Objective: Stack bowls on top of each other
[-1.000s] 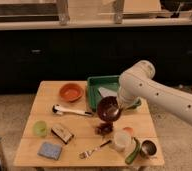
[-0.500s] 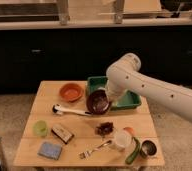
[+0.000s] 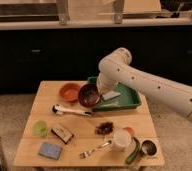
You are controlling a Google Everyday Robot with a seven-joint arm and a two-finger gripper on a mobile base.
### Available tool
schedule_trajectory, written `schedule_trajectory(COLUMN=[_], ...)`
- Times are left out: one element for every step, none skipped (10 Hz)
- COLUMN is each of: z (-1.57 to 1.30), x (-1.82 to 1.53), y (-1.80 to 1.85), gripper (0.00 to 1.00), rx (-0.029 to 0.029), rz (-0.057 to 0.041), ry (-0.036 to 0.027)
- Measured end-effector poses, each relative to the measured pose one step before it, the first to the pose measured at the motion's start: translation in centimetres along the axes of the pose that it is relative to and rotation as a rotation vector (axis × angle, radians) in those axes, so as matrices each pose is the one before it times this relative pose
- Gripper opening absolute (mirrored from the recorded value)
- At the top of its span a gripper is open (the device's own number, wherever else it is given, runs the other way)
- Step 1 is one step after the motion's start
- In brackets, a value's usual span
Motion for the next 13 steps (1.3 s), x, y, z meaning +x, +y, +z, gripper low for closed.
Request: schedule_trajectory(z=[0.327, 0.231, 0.288, 0.231, 0.775, 1.107, 0.553, 0.703, 0.532, 0.408, 0.594, 0.453, 0.615], x=[0.960, 0.734, 0.777, 0.670, 1.459, 1.469, 0.396, 0.466, 0.152, 0.096, 0.142, 0.113, 0.232], y=[-0.706, -0.567, -0.273, -0.199, -1.581, -0.804, -0.290, -0.521, -0.005, 0.077, -0.030, -0.275, -0.399], gripper=[0.03, 0.03, 0.03, 0.03, 0.03, 0.03, 0.03, 0.03, 0.03, 0.03, 0.03, 0.03, 0.03], rx=[0.01160, 0.01437, 0.00677, 0.00067, 0.01876, 0.01159, 0.00559, 0.00923, 0.01020, 0.00677, 0.01069, 0.00639, 0.00918], rz=[-0.00181, 0.00512, 0.00424, 0.00113, -0.00141, 0.01169, 0.00469, 0.00595, 0.01186, 0.01002, 0.01324, 0.00378, 0.00522], ry=[0.00547, 0.00313, 0.00439, 0.00446, -0.00126, -0.00507, -0.00442, -0.00333, -0.00033, 0.00011, 0.00000, -0.00227, -0.00350])
